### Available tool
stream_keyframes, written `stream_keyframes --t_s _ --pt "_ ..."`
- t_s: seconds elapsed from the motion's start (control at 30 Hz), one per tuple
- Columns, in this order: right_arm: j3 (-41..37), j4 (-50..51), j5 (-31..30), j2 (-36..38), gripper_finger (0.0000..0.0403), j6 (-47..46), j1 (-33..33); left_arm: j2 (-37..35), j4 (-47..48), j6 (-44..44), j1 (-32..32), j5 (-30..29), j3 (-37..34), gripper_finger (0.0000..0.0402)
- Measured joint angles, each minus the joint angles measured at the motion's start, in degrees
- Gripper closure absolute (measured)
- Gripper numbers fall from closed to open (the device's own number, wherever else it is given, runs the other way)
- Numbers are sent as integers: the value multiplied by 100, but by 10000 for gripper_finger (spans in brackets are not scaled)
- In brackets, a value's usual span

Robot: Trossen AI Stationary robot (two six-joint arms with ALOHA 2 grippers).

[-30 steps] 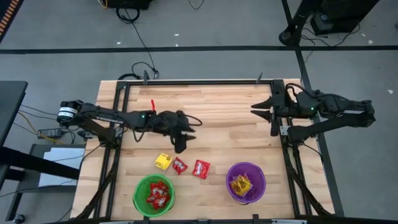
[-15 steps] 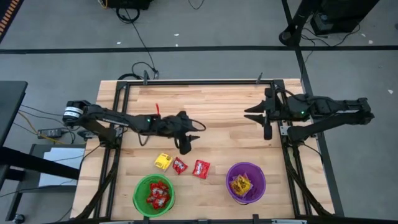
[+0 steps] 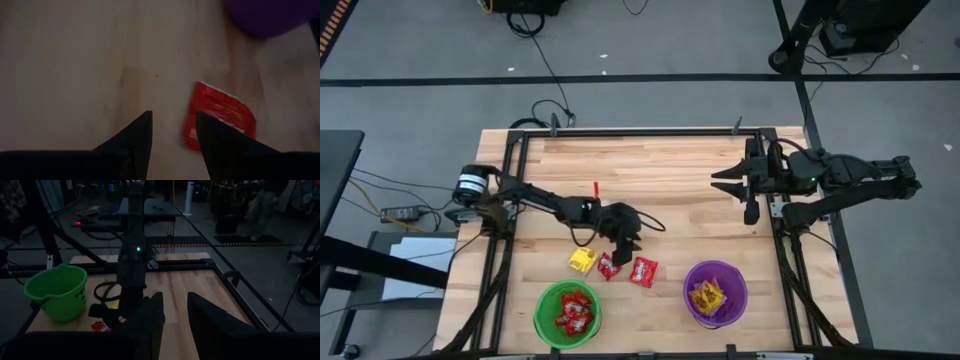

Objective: Sort candy by brand, put in halloween buckets
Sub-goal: Put the red candy into the green bucket

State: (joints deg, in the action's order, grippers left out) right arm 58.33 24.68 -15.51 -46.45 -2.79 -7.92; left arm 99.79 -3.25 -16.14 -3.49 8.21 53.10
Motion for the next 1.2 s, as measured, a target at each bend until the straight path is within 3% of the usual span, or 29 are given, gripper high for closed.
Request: stream_keyframes --t_s 0.23,0.4,0.53,0.7,0.87,1.2 --pt "0 54 20 -1 302 2 0 285 -18 -290 0 539 0 244" --pt "0 53 22 -1 302 2 0 496 -8 -538 -14 1353 0 244" --pt "0 45 22 -1 302 1 0 539 -56 -532 -62 1651 7 244" --pt "0 29 22 -1 302 11 0 540 -43 -533 -66 1602 7 244" --pt "0 25 21 -1 302 32 0 540 -257 -527 -66 1066 7 244" --pt "0 28 66 -1 302 24 0 747 -372 -553 -81 990 6 244"
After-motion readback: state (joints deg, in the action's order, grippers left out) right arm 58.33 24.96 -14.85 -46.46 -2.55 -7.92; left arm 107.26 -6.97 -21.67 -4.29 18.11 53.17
